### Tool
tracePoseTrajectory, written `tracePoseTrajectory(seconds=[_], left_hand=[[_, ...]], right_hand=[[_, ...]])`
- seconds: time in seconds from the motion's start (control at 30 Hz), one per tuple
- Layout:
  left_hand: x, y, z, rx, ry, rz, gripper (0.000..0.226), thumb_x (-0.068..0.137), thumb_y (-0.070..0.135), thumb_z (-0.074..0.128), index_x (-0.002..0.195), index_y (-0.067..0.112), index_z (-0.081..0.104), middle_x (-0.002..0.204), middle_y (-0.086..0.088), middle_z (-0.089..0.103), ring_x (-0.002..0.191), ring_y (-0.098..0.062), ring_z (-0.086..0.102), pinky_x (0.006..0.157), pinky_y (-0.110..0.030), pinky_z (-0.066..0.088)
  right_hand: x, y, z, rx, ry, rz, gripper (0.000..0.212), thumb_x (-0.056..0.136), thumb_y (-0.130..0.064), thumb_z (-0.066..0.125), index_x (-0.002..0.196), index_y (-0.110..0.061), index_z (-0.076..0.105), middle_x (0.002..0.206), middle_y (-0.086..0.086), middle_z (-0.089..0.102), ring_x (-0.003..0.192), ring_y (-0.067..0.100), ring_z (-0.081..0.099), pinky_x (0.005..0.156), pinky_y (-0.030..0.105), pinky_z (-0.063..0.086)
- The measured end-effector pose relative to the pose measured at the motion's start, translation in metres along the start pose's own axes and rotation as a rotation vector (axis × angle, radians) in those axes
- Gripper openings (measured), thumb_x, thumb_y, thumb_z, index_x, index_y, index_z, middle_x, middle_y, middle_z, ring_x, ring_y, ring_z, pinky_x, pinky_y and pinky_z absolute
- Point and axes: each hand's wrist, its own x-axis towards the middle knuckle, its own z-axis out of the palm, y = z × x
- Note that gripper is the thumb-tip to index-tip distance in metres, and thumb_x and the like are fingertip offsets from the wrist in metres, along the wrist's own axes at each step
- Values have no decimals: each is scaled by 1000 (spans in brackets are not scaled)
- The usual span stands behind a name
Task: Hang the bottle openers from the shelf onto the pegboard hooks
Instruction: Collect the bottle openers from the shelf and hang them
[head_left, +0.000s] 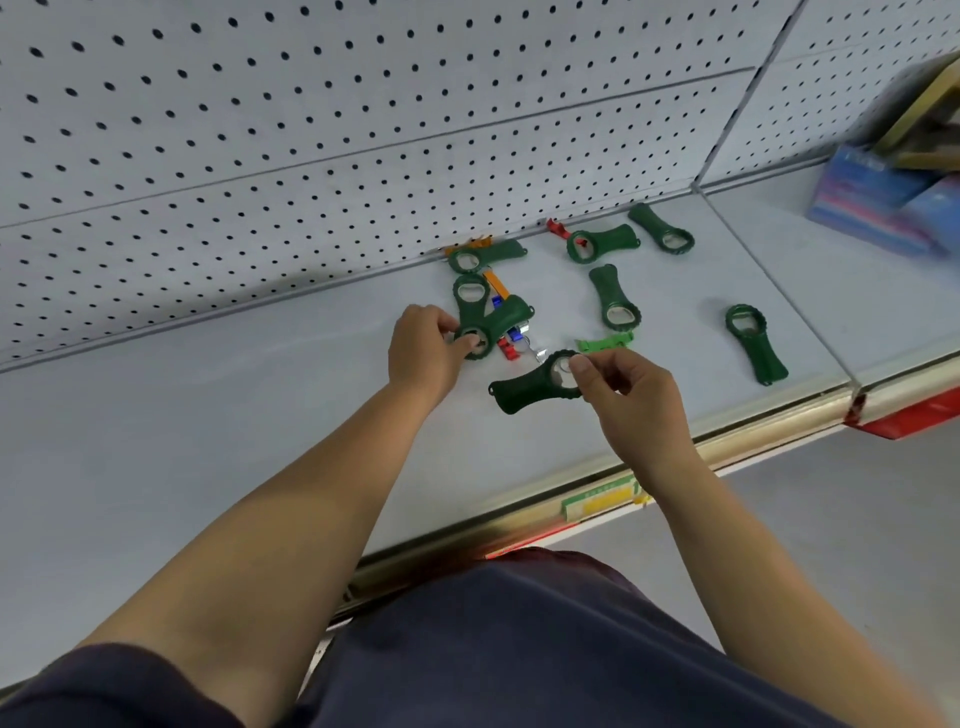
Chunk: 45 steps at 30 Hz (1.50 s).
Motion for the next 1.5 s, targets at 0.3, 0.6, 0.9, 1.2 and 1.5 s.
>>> tracePoseTrajectory(seconds=[0.3,0.6,0.9,1.2,1.5], left_hand=[[-14,-25,-31,-151,-43,-3,14,90,23,74,93,10,72,87,1,69,78,-12,63,65,-14,45],[-79,-85,-134,-521,46,-270,18,90,9,73,106,10,66,105,-5,68,97,-21,70,77,-33,64],[-146,-135,-241,-551,162,-190,11,87,17,77,97,19,74,92,3,77,87,-14,72,77,-23,58],[-180,-172,-330,-806,203,-9,11,89,3,72,97,9,66,91,-5,80,82,-19,75,83,-24,57],[-207,-210,-397,-785,291,40,9,84,21,79,91,21,74,93,-2,78,92,-20,71,93,-37,56]], right_hand=[[2,-5,16,150,-110,68,15,96,-35,64,93,-23,73,88,4,75,82,15,68,78,30,57],[-13,-48,93,206,-334,-58,16,100,-26,59,105,-20,73,75,-5,71,65,11,63,69,22,56],[-88,-105,167,460,-424,-12,12,95,-14,66,106,-12,71,86,-1,76,70,13,66,72,21,55],[-163,-169,228,438,-561,-202,11,90,-29,71,89,-19,75,106,-1,74,104,18,67,100,35,48],[-226,-230,282,313,-388,-361,9,92,-12,69,90,-18,76,84,-2,78,79,11,74,70,18,57]])
